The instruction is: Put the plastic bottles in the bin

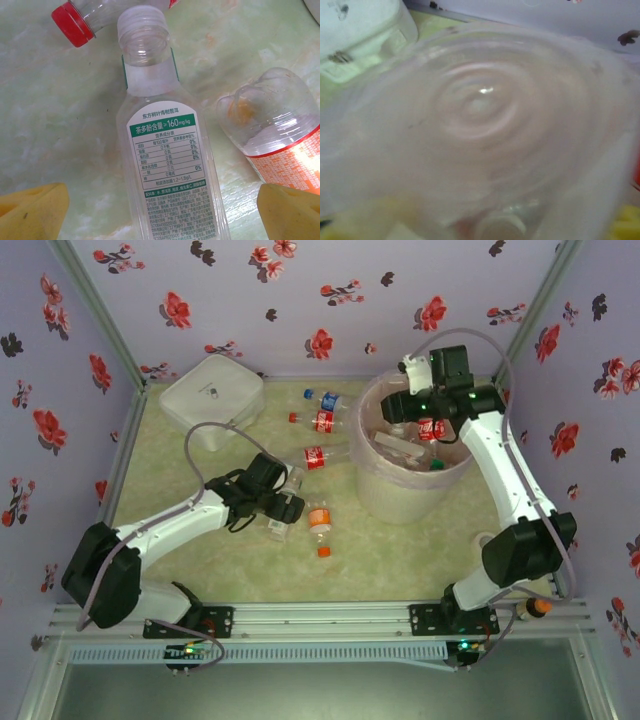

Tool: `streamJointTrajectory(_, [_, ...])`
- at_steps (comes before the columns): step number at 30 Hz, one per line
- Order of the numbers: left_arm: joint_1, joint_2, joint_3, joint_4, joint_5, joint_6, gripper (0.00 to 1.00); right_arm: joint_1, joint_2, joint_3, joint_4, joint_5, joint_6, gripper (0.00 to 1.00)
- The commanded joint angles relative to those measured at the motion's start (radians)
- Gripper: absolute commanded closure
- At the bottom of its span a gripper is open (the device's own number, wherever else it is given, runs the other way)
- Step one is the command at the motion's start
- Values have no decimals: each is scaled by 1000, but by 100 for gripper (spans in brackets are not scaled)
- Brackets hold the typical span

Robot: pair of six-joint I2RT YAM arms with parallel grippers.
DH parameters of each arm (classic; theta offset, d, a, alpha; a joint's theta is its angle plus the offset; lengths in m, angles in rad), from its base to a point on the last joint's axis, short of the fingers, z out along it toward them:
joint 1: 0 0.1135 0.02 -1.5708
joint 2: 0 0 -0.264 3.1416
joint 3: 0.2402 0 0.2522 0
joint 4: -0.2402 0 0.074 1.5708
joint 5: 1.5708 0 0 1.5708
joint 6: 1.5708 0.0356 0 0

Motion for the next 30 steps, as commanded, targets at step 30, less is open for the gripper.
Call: streamJointTrajectory(30, [-8,-9,22,-56,-10,9,3,-6,134,395,-547,150,130,41])
